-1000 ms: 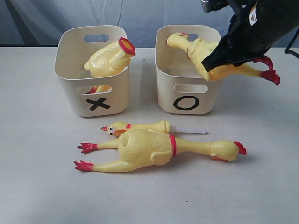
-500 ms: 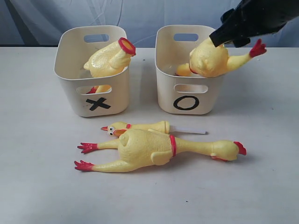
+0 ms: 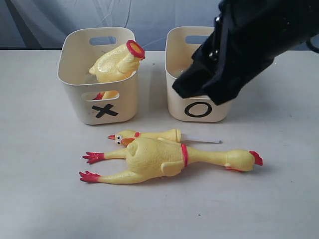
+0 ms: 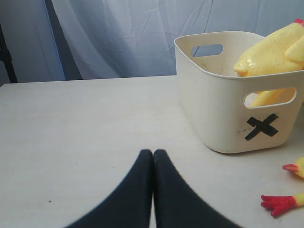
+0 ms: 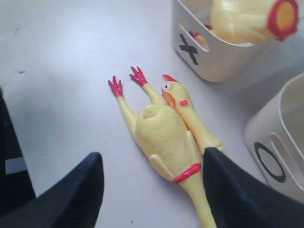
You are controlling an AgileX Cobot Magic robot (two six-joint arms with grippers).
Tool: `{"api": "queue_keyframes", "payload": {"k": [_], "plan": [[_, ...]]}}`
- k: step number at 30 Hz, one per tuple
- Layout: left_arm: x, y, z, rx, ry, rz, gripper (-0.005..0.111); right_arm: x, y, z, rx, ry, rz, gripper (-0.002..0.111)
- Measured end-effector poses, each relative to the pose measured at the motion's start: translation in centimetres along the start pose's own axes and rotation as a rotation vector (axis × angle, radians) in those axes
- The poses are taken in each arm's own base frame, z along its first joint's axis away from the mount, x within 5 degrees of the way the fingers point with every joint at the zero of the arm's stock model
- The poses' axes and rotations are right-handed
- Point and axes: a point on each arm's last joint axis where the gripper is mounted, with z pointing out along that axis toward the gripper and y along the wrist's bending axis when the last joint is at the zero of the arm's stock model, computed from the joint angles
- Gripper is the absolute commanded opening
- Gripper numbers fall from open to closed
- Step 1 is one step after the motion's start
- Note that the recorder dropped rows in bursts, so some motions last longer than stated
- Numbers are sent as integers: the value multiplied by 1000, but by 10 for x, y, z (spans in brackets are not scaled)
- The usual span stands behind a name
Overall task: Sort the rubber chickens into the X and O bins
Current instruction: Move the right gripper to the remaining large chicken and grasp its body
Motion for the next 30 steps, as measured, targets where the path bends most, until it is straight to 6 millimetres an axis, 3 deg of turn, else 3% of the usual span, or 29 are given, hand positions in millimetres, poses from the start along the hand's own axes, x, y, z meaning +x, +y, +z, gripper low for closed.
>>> {"api": "queue_keyframes", "payload": {"k": [5,13,21,30], "plan": [[0,0,0,0,0,0,0,0,-1,27,-38,75,-52,58],[0,0,0,0,0,0,0,10,-22,101,-96,224,-14,58],[0,0,0,0,0,0,0,27,-29,164,-210,297,-29,58],[0,0,0,0,0,0,0,29,-36,193,-166,247,-52,58]]}}
